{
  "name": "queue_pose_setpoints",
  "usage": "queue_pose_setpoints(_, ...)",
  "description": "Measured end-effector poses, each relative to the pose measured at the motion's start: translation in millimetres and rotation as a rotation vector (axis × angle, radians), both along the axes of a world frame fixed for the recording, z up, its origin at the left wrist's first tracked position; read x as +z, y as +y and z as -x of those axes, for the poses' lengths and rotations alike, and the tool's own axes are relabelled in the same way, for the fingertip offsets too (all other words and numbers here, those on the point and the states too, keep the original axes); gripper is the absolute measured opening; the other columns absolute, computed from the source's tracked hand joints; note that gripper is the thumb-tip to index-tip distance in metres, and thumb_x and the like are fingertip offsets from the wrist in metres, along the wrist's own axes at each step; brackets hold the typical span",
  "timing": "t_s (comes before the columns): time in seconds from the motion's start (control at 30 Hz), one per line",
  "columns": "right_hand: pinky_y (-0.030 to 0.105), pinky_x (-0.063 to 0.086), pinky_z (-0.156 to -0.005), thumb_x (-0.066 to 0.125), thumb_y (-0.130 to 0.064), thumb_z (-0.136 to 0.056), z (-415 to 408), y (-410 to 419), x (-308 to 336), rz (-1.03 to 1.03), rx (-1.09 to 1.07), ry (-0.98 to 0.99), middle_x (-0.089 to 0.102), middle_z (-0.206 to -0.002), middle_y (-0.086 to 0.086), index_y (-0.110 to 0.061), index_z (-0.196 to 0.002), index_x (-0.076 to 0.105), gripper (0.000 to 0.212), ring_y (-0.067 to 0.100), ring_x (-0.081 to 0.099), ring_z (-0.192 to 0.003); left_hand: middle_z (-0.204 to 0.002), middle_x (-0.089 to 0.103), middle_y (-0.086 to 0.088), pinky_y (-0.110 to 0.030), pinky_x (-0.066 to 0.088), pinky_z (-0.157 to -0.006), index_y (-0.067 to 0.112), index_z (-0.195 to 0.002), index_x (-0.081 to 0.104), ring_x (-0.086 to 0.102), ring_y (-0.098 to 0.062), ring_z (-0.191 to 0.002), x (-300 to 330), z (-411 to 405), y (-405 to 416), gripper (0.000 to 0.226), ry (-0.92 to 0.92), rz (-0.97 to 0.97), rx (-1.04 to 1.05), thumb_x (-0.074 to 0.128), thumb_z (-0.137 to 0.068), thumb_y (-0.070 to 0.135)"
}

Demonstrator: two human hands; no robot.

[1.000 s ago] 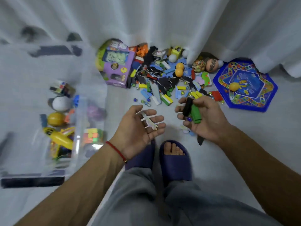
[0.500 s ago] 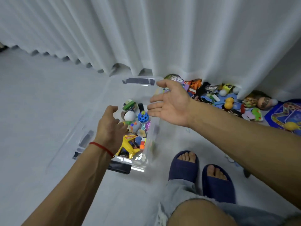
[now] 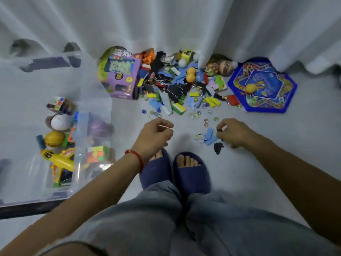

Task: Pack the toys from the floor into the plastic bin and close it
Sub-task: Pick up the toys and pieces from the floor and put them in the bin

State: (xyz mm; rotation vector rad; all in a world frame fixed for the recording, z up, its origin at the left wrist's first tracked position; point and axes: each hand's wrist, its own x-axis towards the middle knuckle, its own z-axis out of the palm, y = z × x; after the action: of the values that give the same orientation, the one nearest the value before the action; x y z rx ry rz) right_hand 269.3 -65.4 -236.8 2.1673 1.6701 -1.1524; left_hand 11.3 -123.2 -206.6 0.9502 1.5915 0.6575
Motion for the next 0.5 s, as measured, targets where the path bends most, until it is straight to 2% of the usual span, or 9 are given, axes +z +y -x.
queue_pose_setpoints(0.03,0.037,0.057,-0.070,0.072,-0.026,-0.084,-13,-11,-21,0.012,-0.034,-0.026,0.065,-0.114,0.014,-0.016,-0.116,0.062,0.035,0.028,0.064,-0.087,-0.094,0.071,-0.005,-0.040,0.058,-0.078,0.020,-0.099,0.067,0.066,-0.024,-0.084,-21,-13,4,0.016,0.067,0.008,-0.138,0.065,-0.085,0.013)
queue_pose_setpoints(0.1,0.041,0.052,-0.089,0.079,-0.032,-0.079,-26,-28,-60,-0.042,-0.070,-0.056,0.056,-0.130,0.017,-0.016,-0.133,0.052,0.063,0.033,0.059,-0.109,-0.102,0.067,-0.002,-0.033,0.055,-0.082,0.022,-0.108,0.065,0.063,-0.020,-0.088,-59,-37,12,0.025,0.239,-0.030,-0.425,0.066,-0.083,0.016)
queue_pose_setpoints(0.2,0.046,0.033,-0.112,0.086,-0.040,-0.071,-27,-40,-99,-0.149,0.024,-0.095,0.029,-0.155,0.016,-0.020,-0.156,0.021,0.108,0.034,0.033,-0.141,-0.115,0.057,-0.005,-0.025,0.043,-0.086,0.021,-0.127,0.057,0.056,-0.021,-0.102,-112,-67,33,0.045,0.456,-0.173,-0.727,0.068,-0.083,0.020)
queue_pose_setpoints(0.27,0.046,0.027,-0.116,0.089,-0.044,-0.067,-26,-38,-113,-0.201,0.106,-0.073,0.019,-0.162,0.010,-0.024,-0.159,0.012,0.121,0.031,0.022,-0.147,-0.113,0.055,-0.007,-0.036,0.048,-0.088,0.020,-0.125,0.056,0.052,-0.027,-0.101,-141,-84,48,0.051,0.551,-0.283,-0.814,0.068,-0.077,0.029)
queue_pose_setpoints(0.3,0.046,0.028,-0.116,0.089,-0.044,-0.067,-27,-37,-118,-0.226,0.107,-0.051,0.020,-0.161,0.008,-0.025,-0.159,0.014,0.120,0.031,0.024,-0.145,-0.112,0.055,-0.007,-0.041,0.050,-0.084,0.019,-0.123,0.055,0.050,-0.028,-0.100,-152,-91,53,0.054,0.603,-0.331,-0.838,0.069,-0.074,0.037)
queue_pose_setpoints(0.37,0.046,0.037,-0.112,0.089,-0.038,-0.068,-33,-36,-124,-0.292,0.062,0.024,0.031,-0.154,0.005,-0.025,-0.154,0.031,0.104,0.029,0.035,-0.136,-0.114,0.052,-0.010,-0.042,0.051,-0.073,0.014,-0.122,0.055,0.047,-0.029,-0.100,-165,-103,60,0.061,0.685,-0.371,-0.821,0.075,-0.072,0.043)
queue_pose_setpoints(0.43,0.041,0.044,-0.106,0.088,-0.028,-0.072,-39,-39,-126,-0.356,0.032,0.089,0.040,-0.142,0.002,-0.024,-0.143,0.049,0.081,0.025,0.046,-0.125,-0.112,0.052,-0.011,-0.038,0.049,-0.064,0.011,-0.117,0.058,0.048,-0.029,-0.097,-169,-109,61,0.053,0.745,-0.432,-0.790,0.081,-0.073,0.029)
queue_pose_setpoints(0.5,0.037,0.046,-0.102,0.085,-0.022,-0.076,-40,-41,-125,-0.390,0.030,0.107,0.044,-0.134,0.002,-0.024,-0.135,0.055,0.066,0.025,0.050,-0.117,-0.103,0.055,-0.010,-0.038,0.050,-0.058,0.011,-0.107,0.061,0.050,-0.028,-0.090,-172,-109,60,0.044,0.799,-0.483,-0.802,0.084,-0.070,0.017)
